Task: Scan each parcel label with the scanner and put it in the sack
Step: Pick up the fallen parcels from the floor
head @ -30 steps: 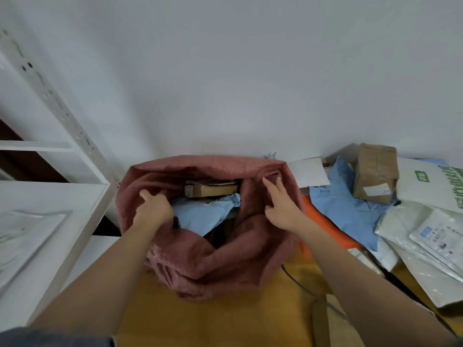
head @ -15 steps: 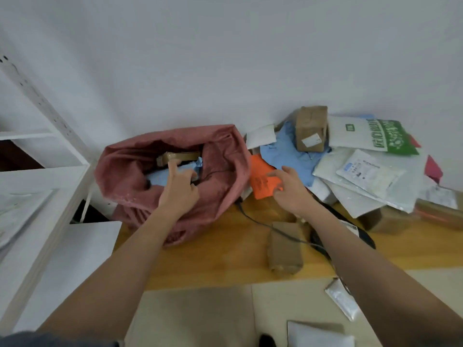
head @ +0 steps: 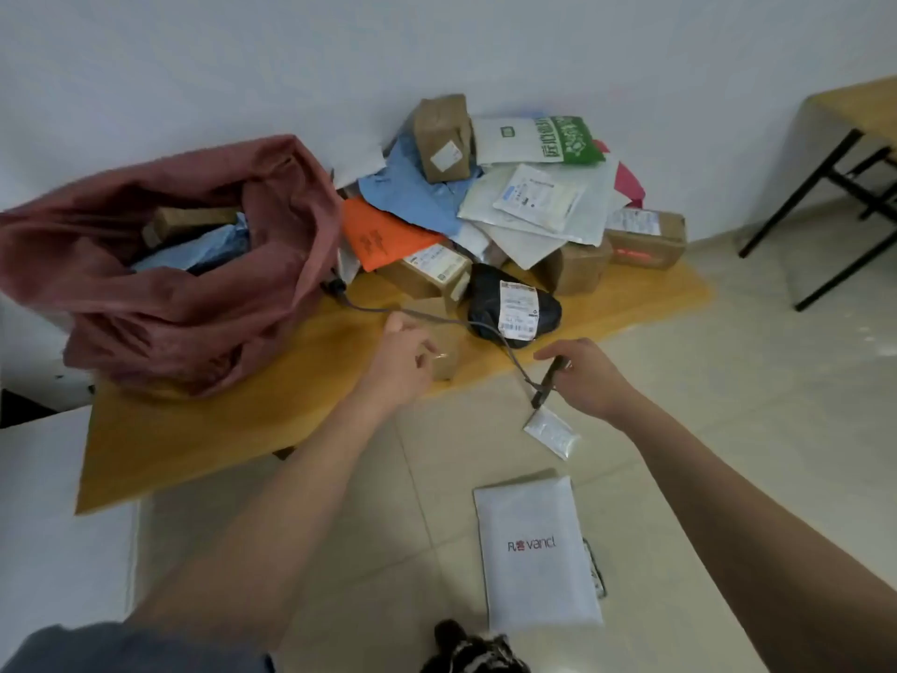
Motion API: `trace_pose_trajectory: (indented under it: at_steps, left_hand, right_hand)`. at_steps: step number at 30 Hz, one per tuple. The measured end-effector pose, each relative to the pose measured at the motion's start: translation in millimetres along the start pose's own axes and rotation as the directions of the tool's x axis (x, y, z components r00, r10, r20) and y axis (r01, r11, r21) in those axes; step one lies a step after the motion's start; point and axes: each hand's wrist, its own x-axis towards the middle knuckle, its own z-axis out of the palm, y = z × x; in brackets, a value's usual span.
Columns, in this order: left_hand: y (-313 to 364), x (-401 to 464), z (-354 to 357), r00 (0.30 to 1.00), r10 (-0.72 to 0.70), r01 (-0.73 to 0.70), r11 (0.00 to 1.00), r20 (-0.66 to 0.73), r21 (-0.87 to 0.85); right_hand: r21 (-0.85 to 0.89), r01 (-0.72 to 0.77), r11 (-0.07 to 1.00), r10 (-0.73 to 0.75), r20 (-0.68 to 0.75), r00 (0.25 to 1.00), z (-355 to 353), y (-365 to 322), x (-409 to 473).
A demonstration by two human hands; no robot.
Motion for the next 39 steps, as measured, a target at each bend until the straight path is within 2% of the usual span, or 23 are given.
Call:
trace_pose_trajectory:
  at_steps: [5,8,11,15,18,23,29,34,39]
  left_hand:
    - [7,-18,30,0.986,-0.098,0.094,0.995,0.132,0.035]
    - [4,-24,36,0.956,-0.190,0.189,0.982,0.225,0.025]
    - [-2,-20,44,0.913,-0.263,0.269,0.963,0.311,0.025]
    - [-5,-8,79,0.891,-0.374,0.386,0.923,0.256,0.006]
    - [0,-1,135,0.846,-0.503,0.518,0.854,0.176,-0.051]
    - [27,-2,249,0.777,-0.621,0.629,0.754,0.104,-0.190]
    - [27,-30,370,0.737,-0.658,0.673,0.698,0.152,-0.245]
    - [-33,-43,474,0.653,-0.740,0.748,0.595,0.164,-0.294]
    - [-108,-60,582,0.566,-0.806,0.802,0.488,0.176,-0.344]
  right_hand:
    - [-0.006,-0.047,0.999,0.047,0.040,0.998,-9,26,-11]
    - [0.009,-0.083,0.996,0.081,0.160,0.984,-6,29,3]
    - [0.056,-0.152,0.987,0.126,0.320,0.939,-2,39,19]
    - [-0.067,-0.140,0.988,0.154,0.511,0.846,-3,70,47]
    - [-0.133,-0.149,0.980,0.199,0.616,0.762,-9,114,71]
    - [-0.179,-0.196,0.964,0.265,0.603,0.752,-30,215,101]
    - [-0.130,-0.362,0.923,0.369,0.566,0.737,-10,320,108]
    - [-0.009,-0.476,0.879,0.397,0.565,0.723,72,402,122]
    - [-0.011,-0.563,0.826,0.451,0.613,0.649,187,486,146]
